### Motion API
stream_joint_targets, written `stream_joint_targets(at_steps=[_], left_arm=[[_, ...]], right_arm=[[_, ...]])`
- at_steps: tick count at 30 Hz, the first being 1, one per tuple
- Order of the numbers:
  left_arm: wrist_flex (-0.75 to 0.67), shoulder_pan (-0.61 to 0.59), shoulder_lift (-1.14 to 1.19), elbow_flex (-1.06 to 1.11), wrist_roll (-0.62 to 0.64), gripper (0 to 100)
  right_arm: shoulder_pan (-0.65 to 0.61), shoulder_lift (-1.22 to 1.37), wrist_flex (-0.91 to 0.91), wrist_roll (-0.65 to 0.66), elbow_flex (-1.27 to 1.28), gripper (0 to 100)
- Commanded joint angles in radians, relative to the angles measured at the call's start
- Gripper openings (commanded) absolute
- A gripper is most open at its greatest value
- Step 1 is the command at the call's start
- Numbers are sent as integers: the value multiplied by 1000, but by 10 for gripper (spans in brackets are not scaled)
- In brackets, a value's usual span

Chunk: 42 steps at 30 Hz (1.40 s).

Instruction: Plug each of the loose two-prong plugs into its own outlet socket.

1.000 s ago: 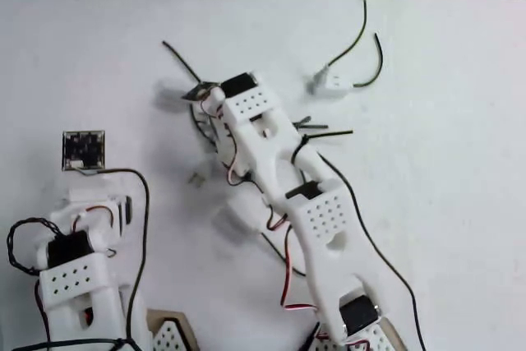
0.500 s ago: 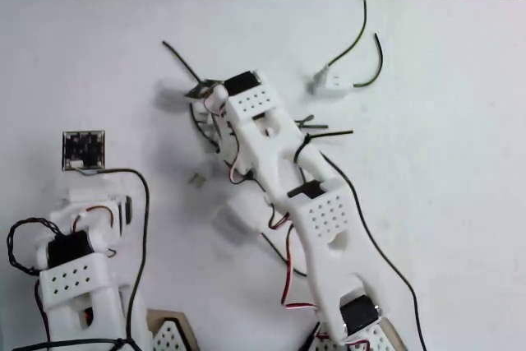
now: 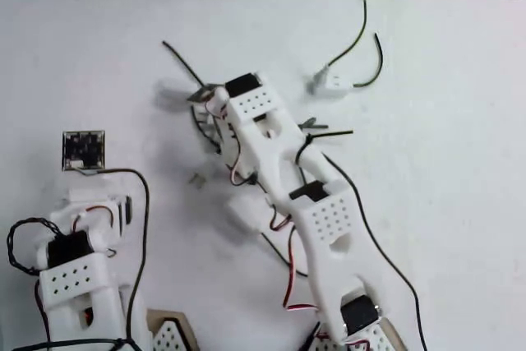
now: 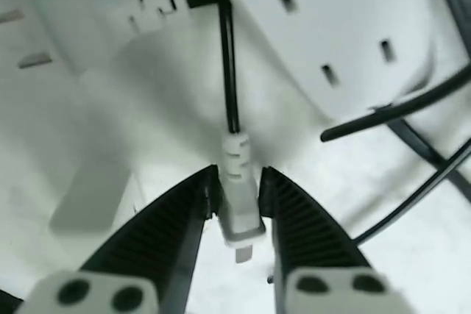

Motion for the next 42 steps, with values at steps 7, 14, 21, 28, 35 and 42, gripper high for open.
stream_joint_targets(at_steps=[7,14,21,28,35,42], left_arm=[[-18,-4,-19,-8,2,211],[-20,-4,-19,-8,2,211],[-20,-4,-19,-8,2,211],[-23,-4,-19,-8,2,211],[-34,-4,-19,-5,2,211],[-34,-4,-19,-5,2,211]], right_arm=[[8,-76,15,32,-9,42],[8,-71,13,29,-12,104],[4,-76,8,29,-14,91],[5,-74,8,29,-46,91],[1,-65,10,29,-80,90],[8,-65,12,29,-41,53]])
